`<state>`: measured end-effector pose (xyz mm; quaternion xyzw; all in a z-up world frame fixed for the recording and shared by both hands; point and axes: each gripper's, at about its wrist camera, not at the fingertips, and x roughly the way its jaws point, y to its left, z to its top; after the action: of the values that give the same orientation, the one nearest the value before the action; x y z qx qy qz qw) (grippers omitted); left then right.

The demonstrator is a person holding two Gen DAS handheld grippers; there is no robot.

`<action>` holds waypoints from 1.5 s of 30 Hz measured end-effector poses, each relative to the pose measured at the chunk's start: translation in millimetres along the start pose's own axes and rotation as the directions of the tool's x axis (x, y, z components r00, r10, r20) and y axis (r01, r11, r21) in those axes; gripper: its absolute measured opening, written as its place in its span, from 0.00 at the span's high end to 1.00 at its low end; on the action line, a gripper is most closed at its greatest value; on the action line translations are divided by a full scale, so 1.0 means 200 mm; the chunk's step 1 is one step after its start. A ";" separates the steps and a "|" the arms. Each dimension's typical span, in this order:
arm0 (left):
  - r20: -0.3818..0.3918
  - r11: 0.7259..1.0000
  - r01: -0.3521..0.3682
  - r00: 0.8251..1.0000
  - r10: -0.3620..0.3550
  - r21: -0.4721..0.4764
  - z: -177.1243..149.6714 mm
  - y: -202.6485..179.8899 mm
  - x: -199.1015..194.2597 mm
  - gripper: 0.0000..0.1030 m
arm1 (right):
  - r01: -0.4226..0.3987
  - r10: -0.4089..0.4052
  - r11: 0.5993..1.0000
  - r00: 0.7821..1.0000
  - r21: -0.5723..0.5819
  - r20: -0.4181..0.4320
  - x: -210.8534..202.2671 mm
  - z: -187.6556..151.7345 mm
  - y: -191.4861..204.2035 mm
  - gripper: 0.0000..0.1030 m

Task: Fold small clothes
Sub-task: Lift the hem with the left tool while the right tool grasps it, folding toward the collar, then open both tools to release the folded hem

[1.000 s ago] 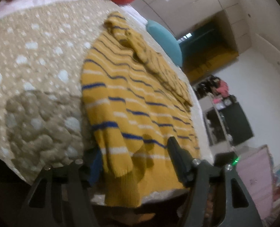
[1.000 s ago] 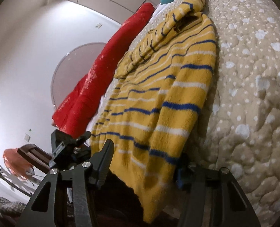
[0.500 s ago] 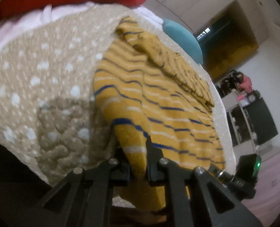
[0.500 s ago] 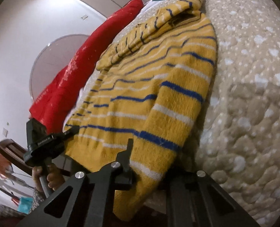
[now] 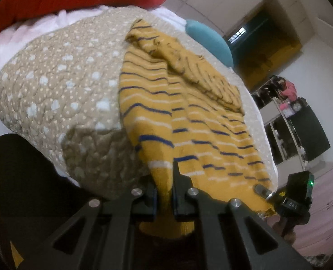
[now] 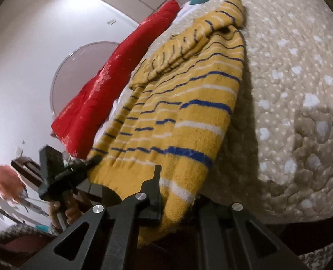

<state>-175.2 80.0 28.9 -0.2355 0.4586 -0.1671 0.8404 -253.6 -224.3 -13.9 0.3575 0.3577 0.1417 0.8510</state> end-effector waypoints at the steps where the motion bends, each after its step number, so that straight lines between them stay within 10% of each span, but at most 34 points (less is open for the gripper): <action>1: 0.002 1.000 0.001 1.000 -0.001 0.008 0.01 -0.01 0.00 0.92 | 0.011 -0.011 1.000 1.000 -0.012 0.007 -0.01 0.01 0.00 0.91; 8: 0.079 0.996 0.031 0.996 -0.037 0.085 0.29 -0.12 -0.04 0.91 | 0.047 -0.041 0.991 0.998 -0.128 0.048 -0.05 0.23 0.15 0.91; 15: 0.176 0.992 0.010 0.984 -0.032 0.124 0.92 -0.32 0.11 0.91 | 0.099 -0.048 0.966 0.977 -0.239 0.209 -0.03 0.83 0.37 0.91; 26: 0.017 0.994 -0.110 0.994 0.110 0.019 1.43 -0.18 0.74 0.91 | 0.284 -0.267 0.944 0.956 -0.165 0.119 0.48 1.47 0.14 0.91; 30: -0.024 0.997 -0.063 0.998 0.062 -0.050 1.54 -0.09 0.87 0.87 | 0.263 -0.257 0.960 0.964 -0.098 0.067 0.62 1.62 -0.03 0.88; 38: 0.084 0.935 0.182 0.983 -0.164 -0.305 1.72 0.12 0.88 0.28 | 0.138 -0.154 0.962 0.987 0.236 0.051 0.77 1.87 -0.43 0.48; 45: 0.049 0.964 0.074 0.997 -0.063 -0.254 1.68 0.14 0.82 0.26 | 0.156 -0.183 0.958 0.979 0.241 0.093 0.72 1.92 -0.44 0.40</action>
<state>197.3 103.3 57.5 -0.3610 0.4508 -0.1307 0.8058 118.2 -410.2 38.0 0.4303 0.3518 0.0047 0.8313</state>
